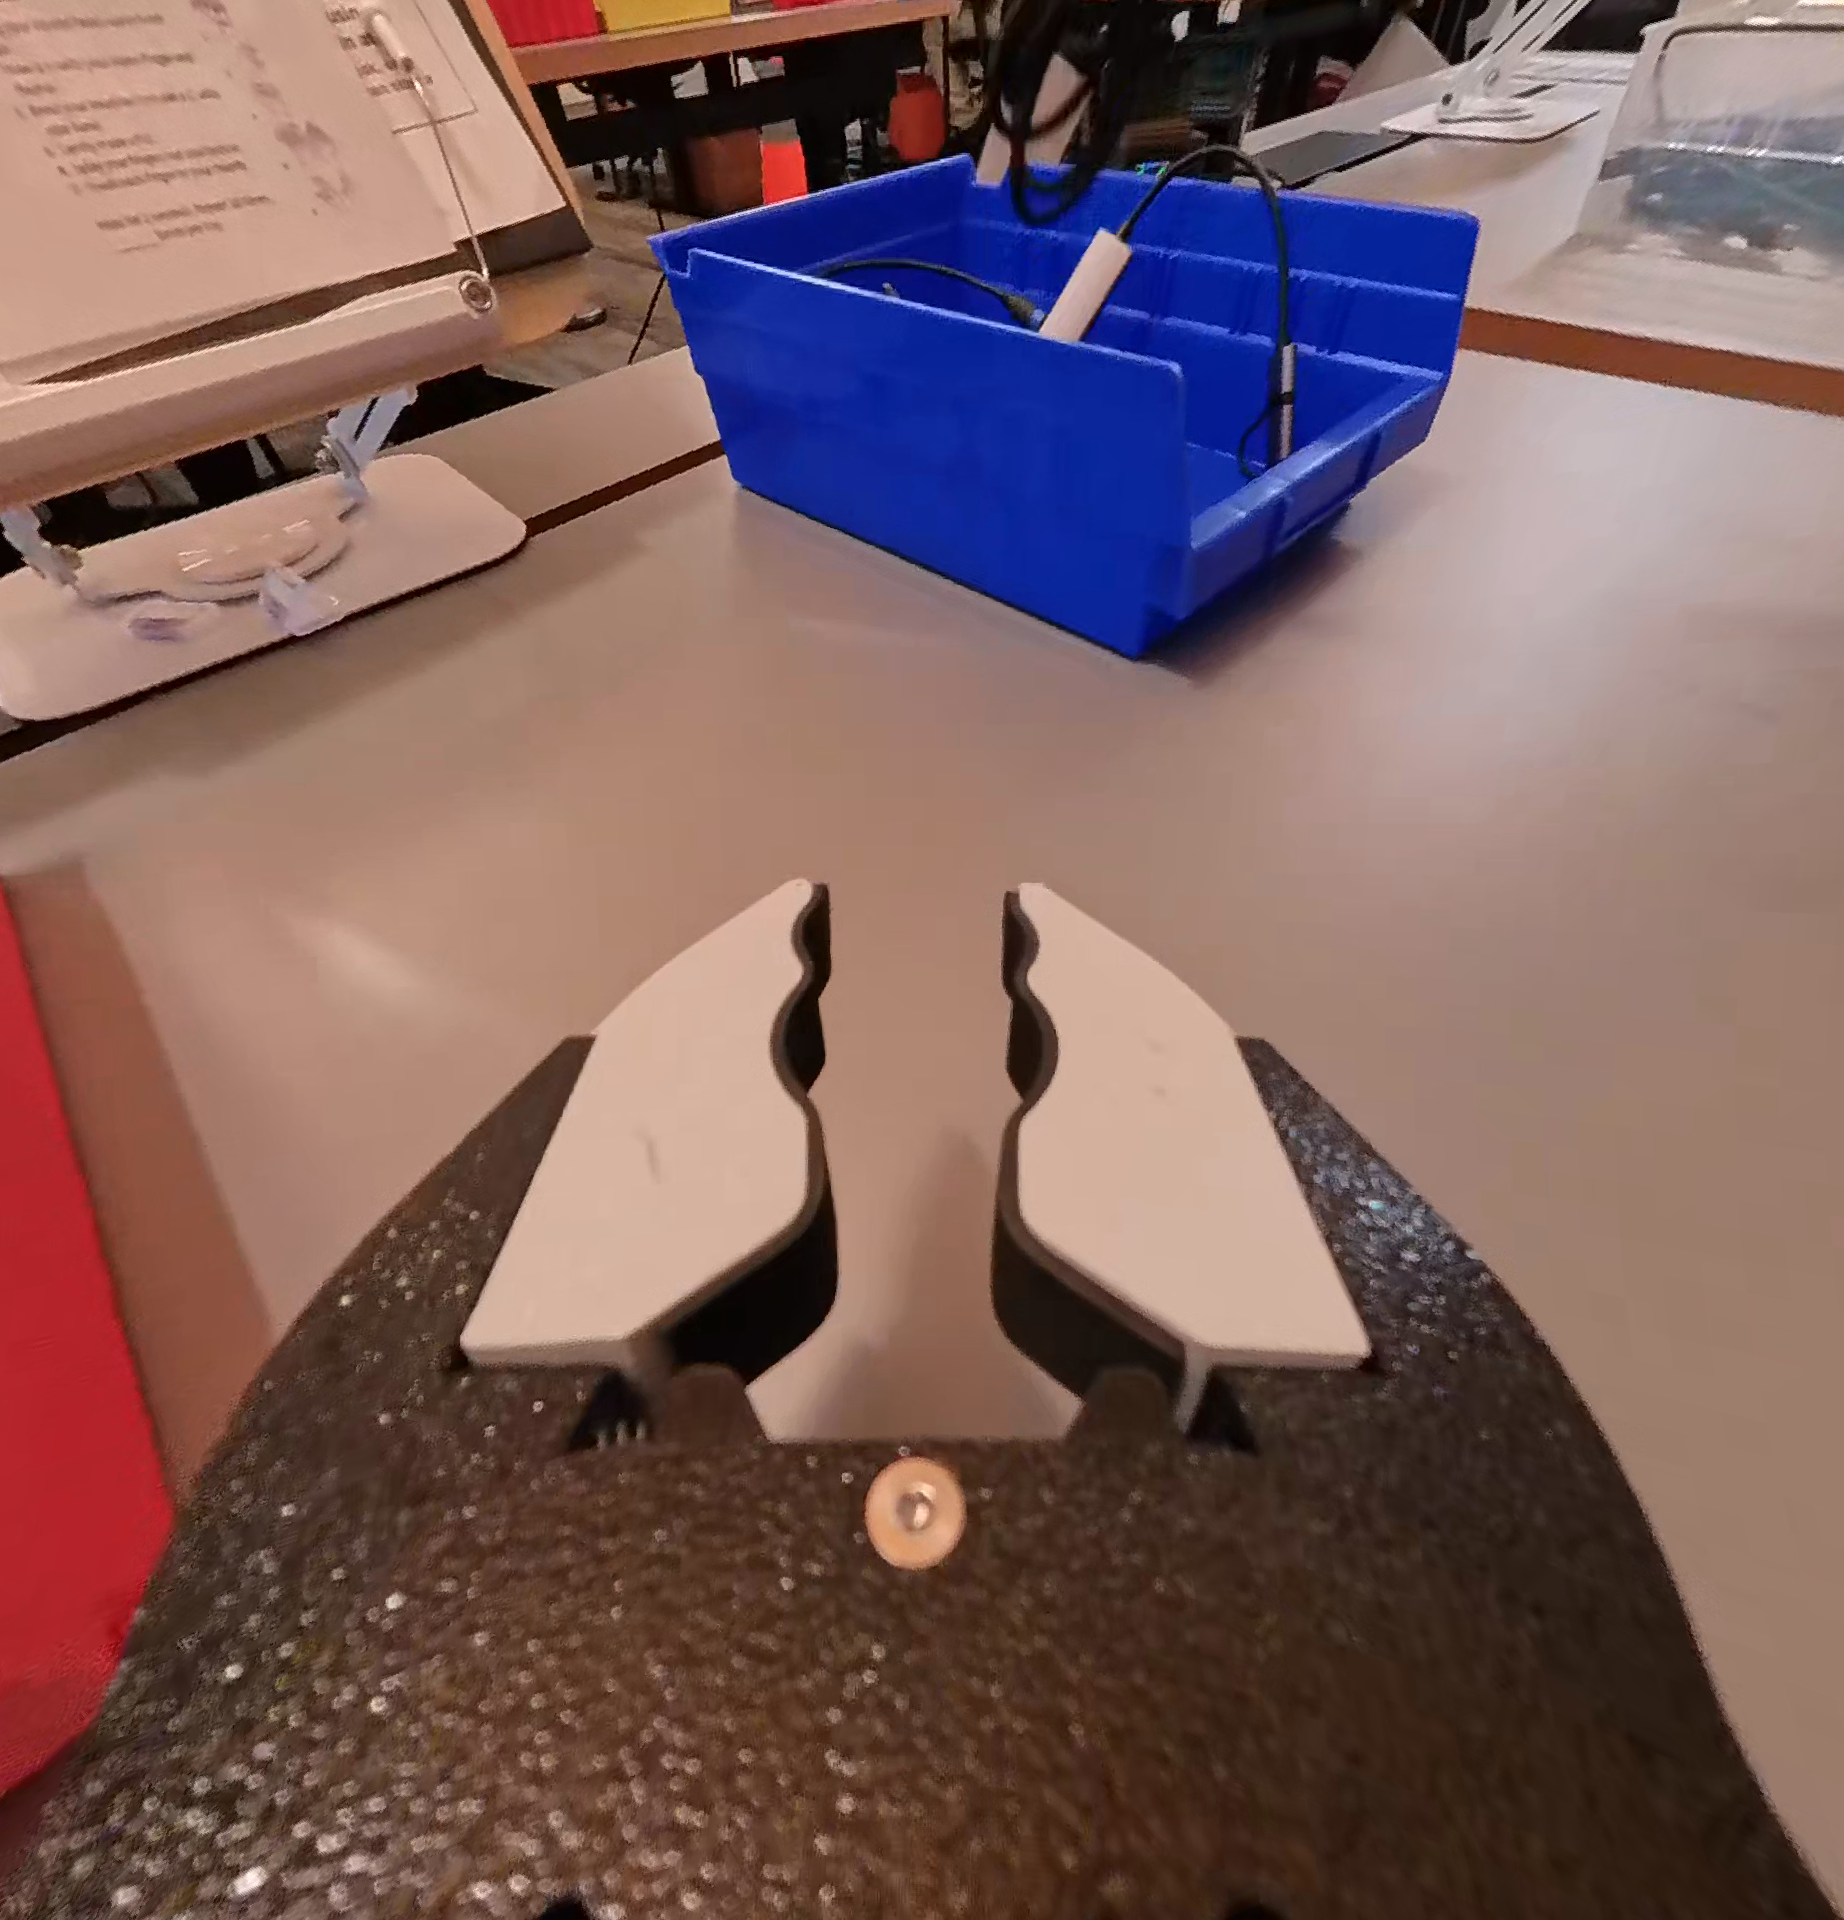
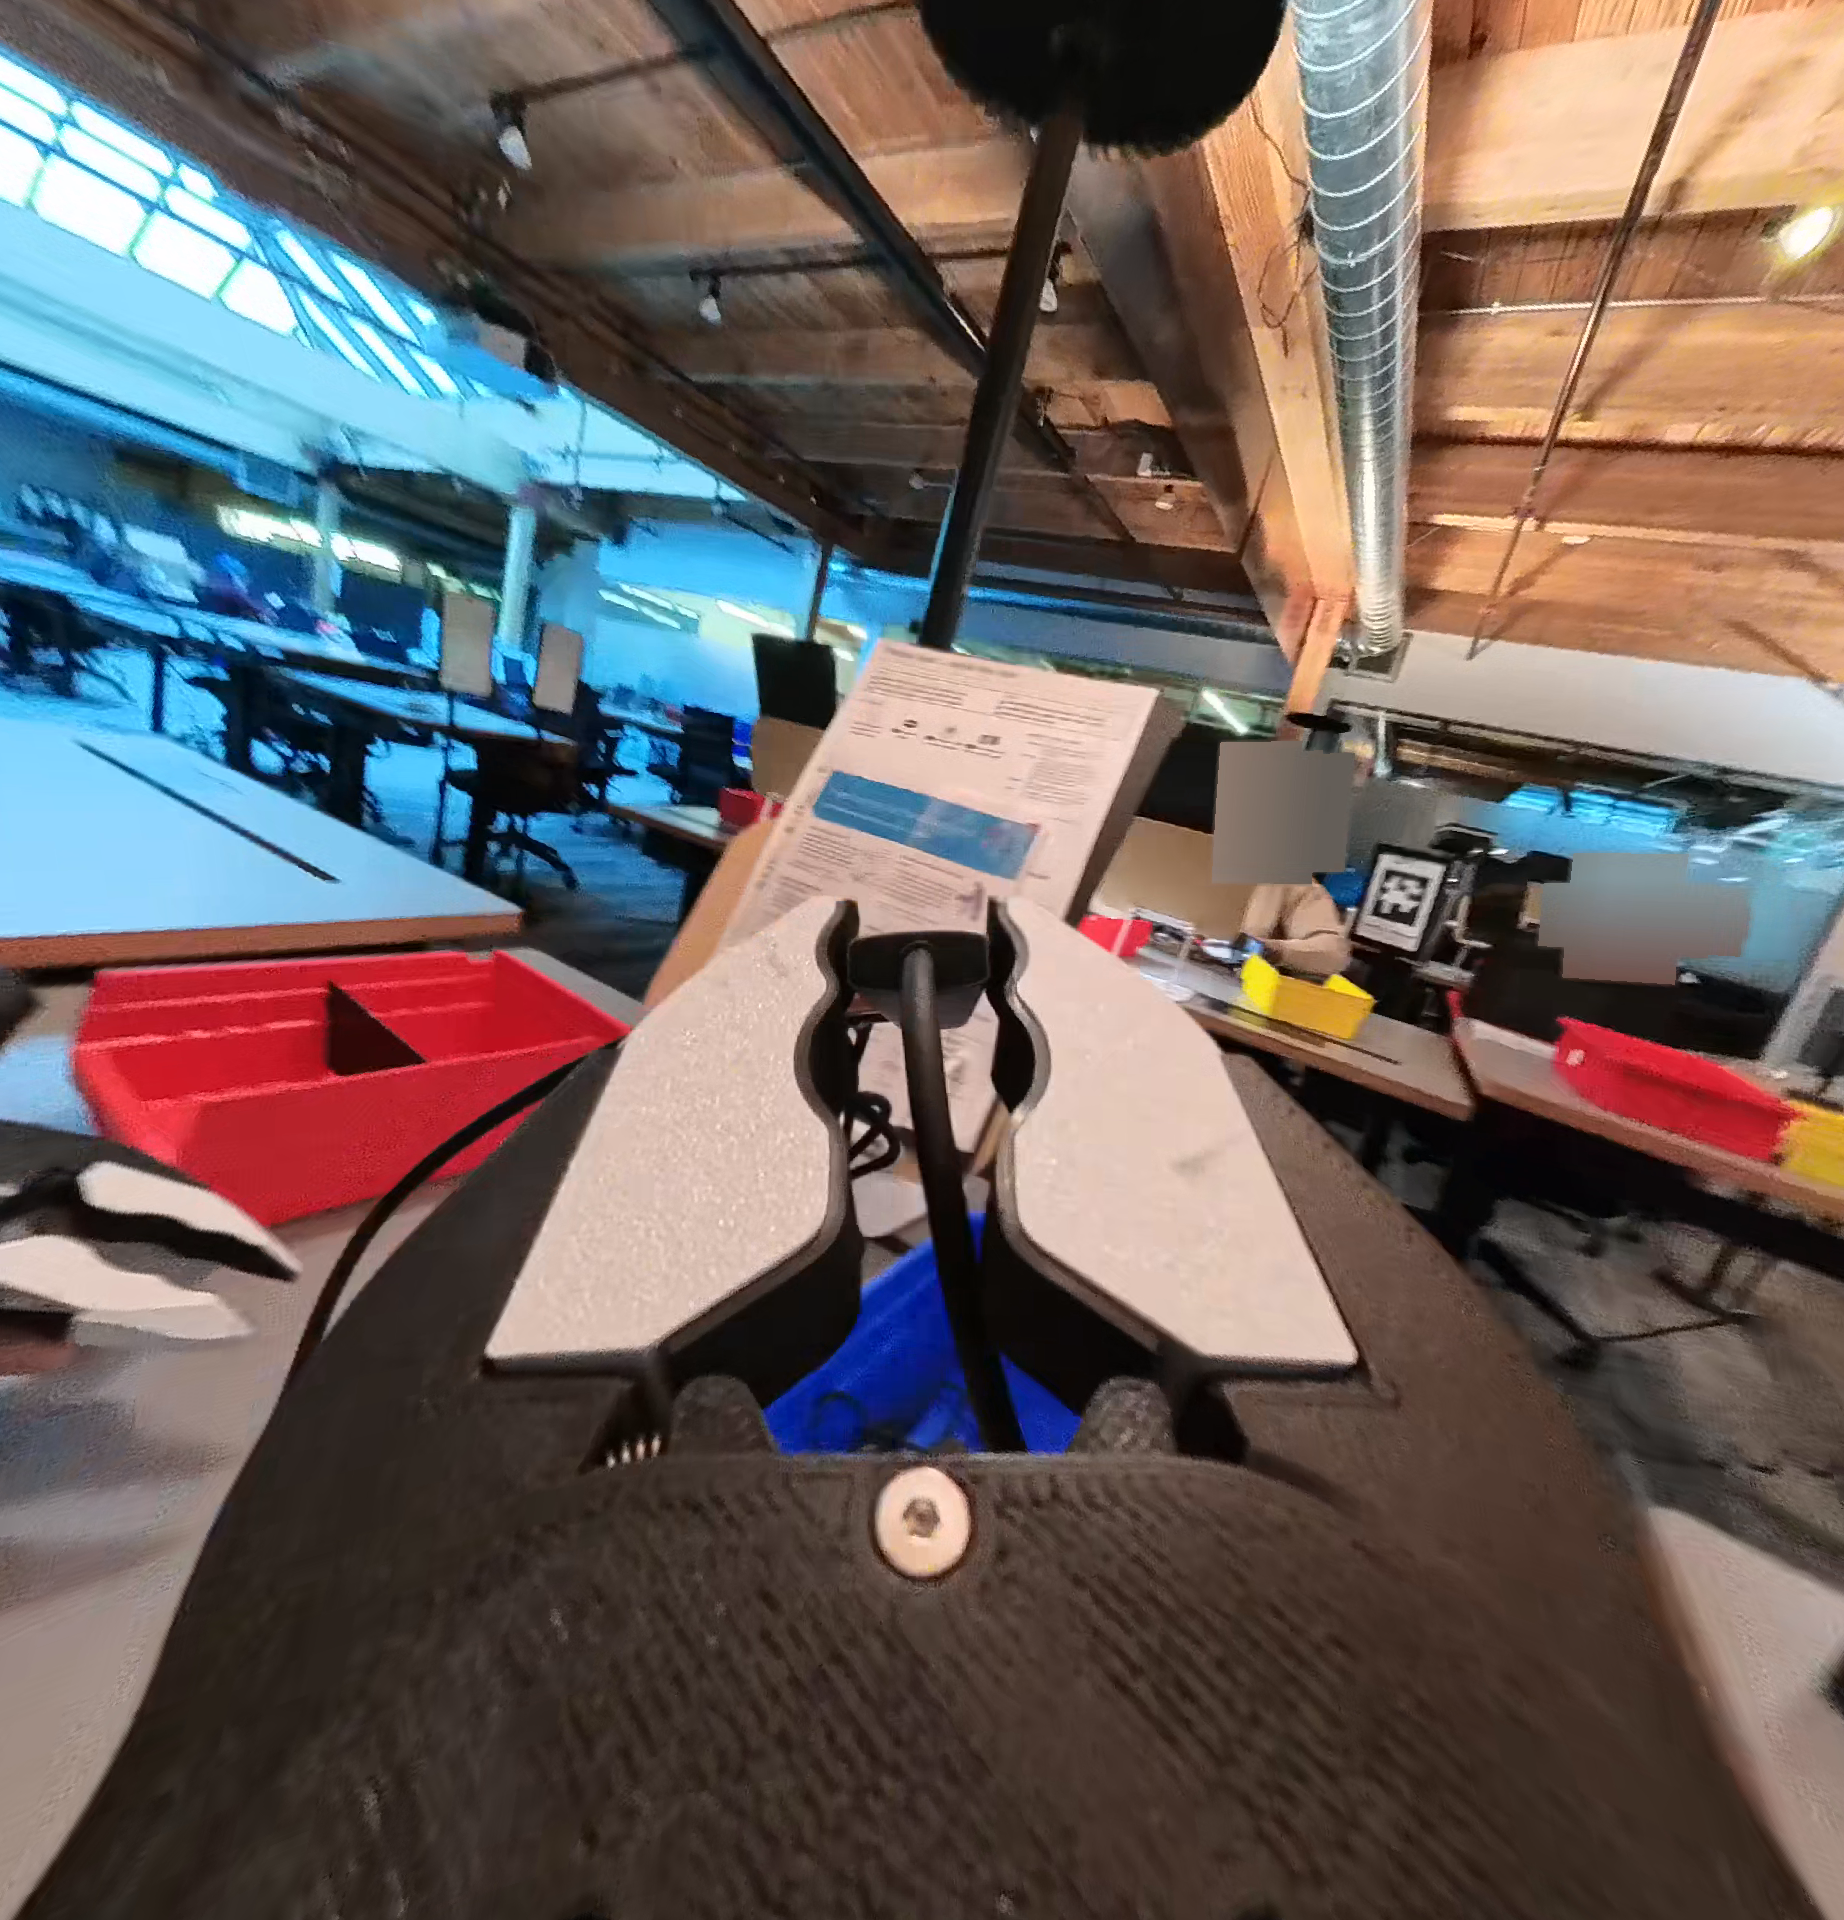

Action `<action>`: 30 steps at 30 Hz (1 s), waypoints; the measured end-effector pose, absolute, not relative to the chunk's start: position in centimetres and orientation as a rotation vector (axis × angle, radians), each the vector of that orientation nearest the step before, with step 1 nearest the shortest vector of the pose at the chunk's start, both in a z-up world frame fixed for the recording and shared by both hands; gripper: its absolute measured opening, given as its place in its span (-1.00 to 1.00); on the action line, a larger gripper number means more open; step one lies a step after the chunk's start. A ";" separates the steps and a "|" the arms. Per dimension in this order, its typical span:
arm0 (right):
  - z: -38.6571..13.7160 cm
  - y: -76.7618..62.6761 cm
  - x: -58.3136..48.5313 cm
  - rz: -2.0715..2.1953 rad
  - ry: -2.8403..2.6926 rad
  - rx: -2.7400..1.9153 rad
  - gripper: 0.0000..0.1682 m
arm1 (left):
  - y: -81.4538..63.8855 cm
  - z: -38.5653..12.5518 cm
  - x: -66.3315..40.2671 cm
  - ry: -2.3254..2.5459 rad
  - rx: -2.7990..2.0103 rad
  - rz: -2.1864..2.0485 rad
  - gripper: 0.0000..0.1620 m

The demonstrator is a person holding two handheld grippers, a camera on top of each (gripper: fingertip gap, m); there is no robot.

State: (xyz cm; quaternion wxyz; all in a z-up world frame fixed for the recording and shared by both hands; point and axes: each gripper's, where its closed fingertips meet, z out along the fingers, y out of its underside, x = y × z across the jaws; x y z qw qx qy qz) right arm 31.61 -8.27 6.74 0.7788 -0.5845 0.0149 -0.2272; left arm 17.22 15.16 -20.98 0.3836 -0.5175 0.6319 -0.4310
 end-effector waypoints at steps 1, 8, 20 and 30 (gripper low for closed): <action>7.6 -8.1 32.5 -0.527 0.023 -1.293 -0.71 | 15.0 -21.0 17.3 1.611 -1.314 -1.115 -0.62; 9.4 -4.6 40.1 -0.824 -0.054 -1.599 -0.71 | 14.4 -21.8 17.7 1.650 -1.289 -1.149 -0.65; 0.7 5.4 46.7 -0.710 -0.144 -2.004 -0.71 | 14.2 -22.4 17.7 1.673 -1.285 -1.189 -0.67; -4.6 8.3 47.9 -0.230 0.343 -2.061 -0.70 | 14.0 -22.2 17.6 1.680 -1.283 -1.244 -0.67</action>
